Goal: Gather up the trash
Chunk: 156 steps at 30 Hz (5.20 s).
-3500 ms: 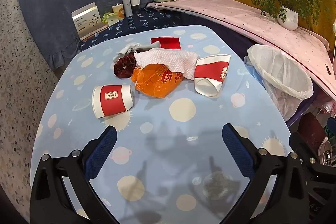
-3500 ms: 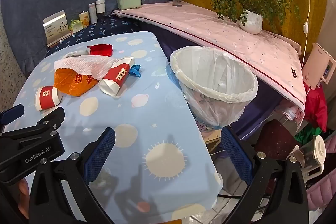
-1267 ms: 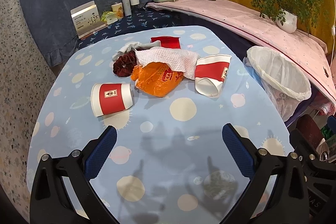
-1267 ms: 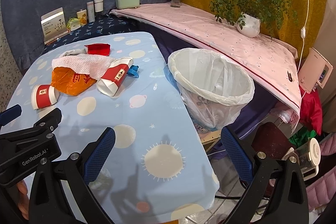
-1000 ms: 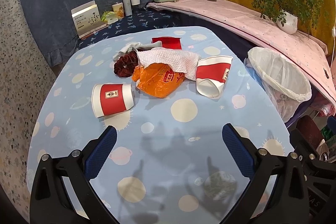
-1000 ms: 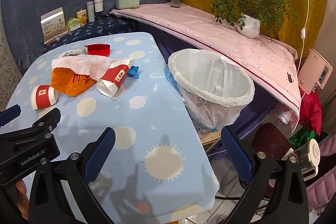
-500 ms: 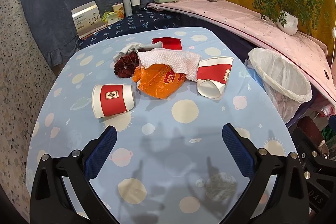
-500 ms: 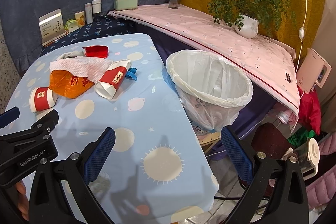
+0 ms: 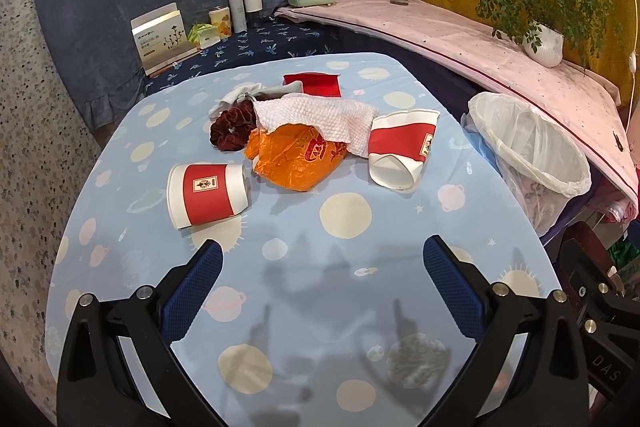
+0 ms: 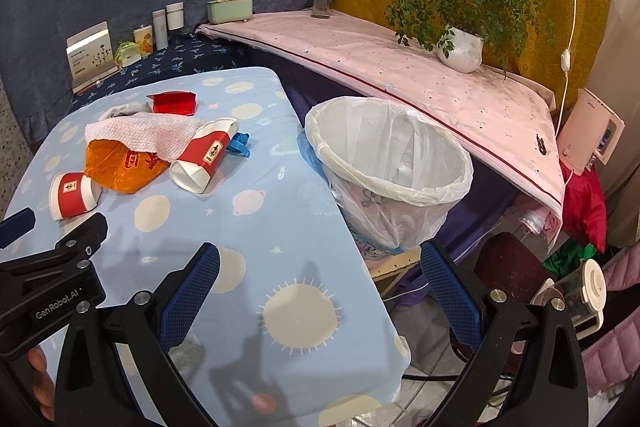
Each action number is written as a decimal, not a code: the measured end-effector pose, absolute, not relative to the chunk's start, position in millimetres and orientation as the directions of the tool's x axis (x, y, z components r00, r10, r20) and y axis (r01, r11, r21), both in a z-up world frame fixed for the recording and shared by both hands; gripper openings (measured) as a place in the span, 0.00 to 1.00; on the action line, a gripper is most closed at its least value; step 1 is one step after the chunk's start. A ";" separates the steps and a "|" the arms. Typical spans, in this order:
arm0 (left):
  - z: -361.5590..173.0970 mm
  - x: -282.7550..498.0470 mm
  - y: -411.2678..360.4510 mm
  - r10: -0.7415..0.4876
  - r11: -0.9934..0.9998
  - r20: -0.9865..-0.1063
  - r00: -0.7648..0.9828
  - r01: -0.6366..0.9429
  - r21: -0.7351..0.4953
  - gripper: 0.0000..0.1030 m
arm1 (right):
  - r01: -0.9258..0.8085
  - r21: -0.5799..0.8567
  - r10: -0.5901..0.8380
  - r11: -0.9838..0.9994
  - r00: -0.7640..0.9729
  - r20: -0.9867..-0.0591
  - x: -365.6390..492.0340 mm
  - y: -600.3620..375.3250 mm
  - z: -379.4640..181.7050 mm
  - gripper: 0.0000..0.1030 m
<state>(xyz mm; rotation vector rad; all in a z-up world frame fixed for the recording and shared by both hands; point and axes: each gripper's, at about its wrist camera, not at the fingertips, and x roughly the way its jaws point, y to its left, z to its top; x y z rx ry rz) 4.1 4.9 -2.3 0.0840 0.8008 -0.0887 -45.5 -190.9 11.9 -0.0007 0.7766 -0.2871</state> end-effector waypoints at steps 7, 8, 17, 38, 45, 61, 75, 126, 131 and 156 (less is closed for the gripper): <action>-2.4 9.5 11.6 -0.072 0.994 -0.713 0.698 0.111 0.009 0.93 | 0.268 -0.105 -0.266 0.958 0.682 -0.682 -42.2 -189.1 13.1 0.93; -3.0 11.0 13.9 -0.078 0.994 -0.713 0.697 0.109 -0.001 0.93 | 0.269 -0.104 -0.266 0.958 0.683 -0.680 -41.2 -188.4 13.4 0.94; -12.4 35.0 45.0 -0.050 0.998 -0.726 0.686 0.054 -0.017 0.93 | 0.247 -0.071 -0.228 0.966 0.694 -0.683 -16.9 -176.5 7.9 0.93; -72.3 131.3 121.4 -0.001 0.998 -0.801 0.599 -0.046 -0.036 0.93 | 0.183 -0.010 -0.136 0.983 0.689 -0.712 102.8 -135.0 -26.0 0.93; -88.7 143.9 121.5 -0.036 0.997 -0.824 0.566 -0.036 -0.068 0.93 | 0.172 0.019 -0.099 0.985 0.651 -0.753 132.4 -129.8 -49.4 0.83; -67.4 126.0 107.9 -0.070 0.997 -0.784 0.616 0.009 -0.082 0.78 | 0.102 0.122 0.025 0.987 0.657 -0.753 119.5 -121.0 -51.7 0.21; -5.1 76.5 70.2 -0.122 0.992 -0.704 0.700 0.076 -0.096 0.78 | 0.119 0.179 0.033 0.977 0.741 -0.670 69.8 -156.6 -5.9 0.20; -8.4 159.6 -218.2 -0.407 0.870 -0.704 0.583 0.482 -0.104 0.88 | 0.491 0.164 -0.279 0.856 0.703 -0.654 86.2 -396.7 -17.0 0.47; -3.0 151.5 -207.2 -0.387 0.879 -0.690 0.612 0.471 -0.075 0.88 | 0.475 0.157 -0.275 0.866 0.714 -0.644 84.2 -384.7 -10.8 0.50; 22.7 113.0 -45.0 -0.153 0.982 -0.657 0.738 0.190 -0.016 0.89 | 0.265 0.163 -0.105 0.950 0.766 -0.635 72.8 -253.3 9.8 0.62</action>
